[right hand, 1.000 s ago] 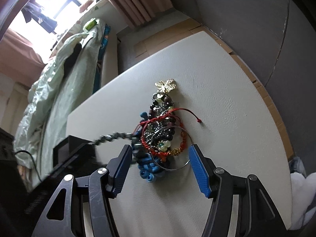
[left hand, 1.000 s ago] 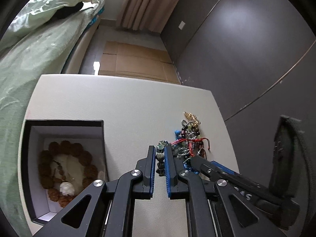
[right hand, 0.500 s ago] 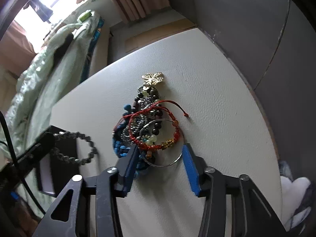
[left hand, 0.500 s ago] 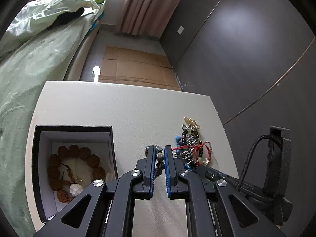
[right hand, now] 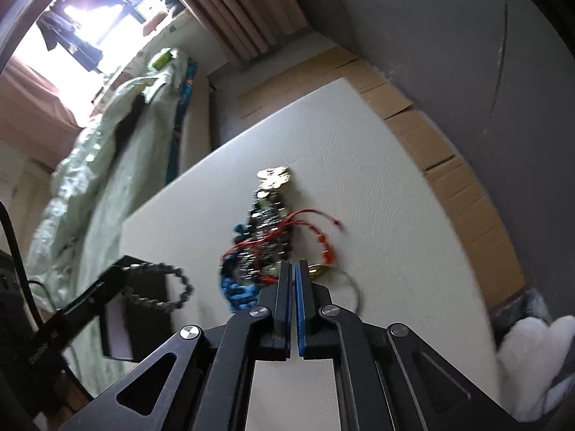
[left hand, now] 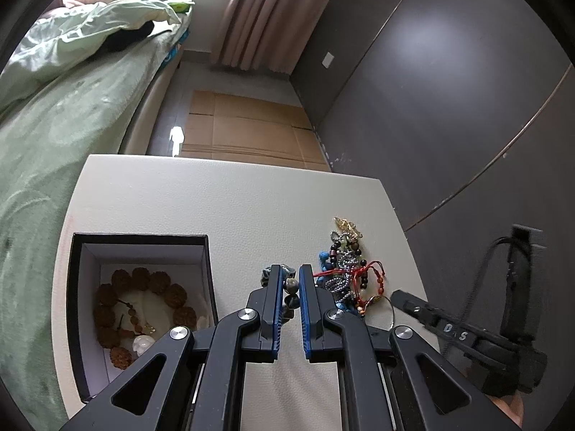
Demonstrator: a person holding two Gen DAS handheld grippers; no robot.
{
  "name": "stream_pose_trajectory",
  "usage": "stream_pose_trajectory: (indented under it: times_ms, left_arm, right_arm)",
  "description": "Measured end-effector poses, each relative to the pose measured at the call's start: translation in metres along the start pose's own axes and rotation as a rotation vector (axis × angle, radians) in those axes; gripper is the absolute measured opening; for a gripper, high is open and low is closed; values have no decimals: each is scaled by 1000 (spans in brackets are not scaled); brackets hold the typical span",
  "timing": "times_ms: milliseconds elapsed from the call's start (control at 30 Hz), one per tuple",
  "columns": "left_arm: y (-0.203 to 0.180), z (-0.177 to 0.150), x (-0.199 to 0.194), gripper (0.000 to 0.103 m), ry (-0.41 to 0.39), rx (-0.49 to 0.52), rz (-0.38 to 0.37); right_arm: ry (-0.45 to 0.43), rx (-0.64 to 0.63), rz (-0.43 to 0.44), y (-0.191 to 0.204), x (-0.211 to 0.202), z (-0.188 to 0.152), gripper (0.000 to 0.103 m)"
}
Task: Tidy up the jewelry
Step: 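Carry the grey bracelet into the black box with the left gripper while the right grasps the silver bangle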
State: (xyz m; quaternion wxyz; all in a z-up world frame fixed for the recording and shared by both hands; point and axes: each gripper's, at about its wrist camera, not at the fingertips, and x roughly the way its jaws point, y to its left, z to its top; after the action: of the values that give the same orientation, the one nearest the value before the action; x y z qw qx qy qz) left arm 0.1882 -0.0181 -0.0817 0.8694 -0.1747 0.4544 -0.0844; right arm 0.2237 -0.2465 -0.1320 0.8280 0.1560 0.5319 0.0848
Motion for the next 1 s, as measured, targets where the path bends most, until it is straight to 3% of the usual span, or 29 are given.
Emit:
stream_pose_trajectory:
  times_ms: [100, 333, 567, 867, 900, 933, 1000]
  left_arm:
    - [0, 1, 1, 9, 1, 3, 0]
    - [2, 3, 0, 9, 1, 1, 2]
    - [6, 6, -5, 9, -13, -13, -3]
    - [9, 5, -25, 9, -49, -3, -23]
    - [10, 4, -29, 9, -55, -1, -24]
    - [11, 4, -35, 9, -67, 2, -25]
    - [13, 3, -45, 9, -86, 7, -24]
  right_arm:
    - [19, -29, -58, 2, 4, 3, 57]
    - [86, -193, -122, 5, 9, -5, 57]
    - [140, -358, -131, 20, 19, -17, 59]
    - [96, -412, -182, 32, 27, -17, 63]
    - [96, -412, -185, 31, 26, -17, 63]
    - [95, -416, -197, 32, 26, -17, 55]
    - [97, -412, -197, 34, 26, -16, 52]
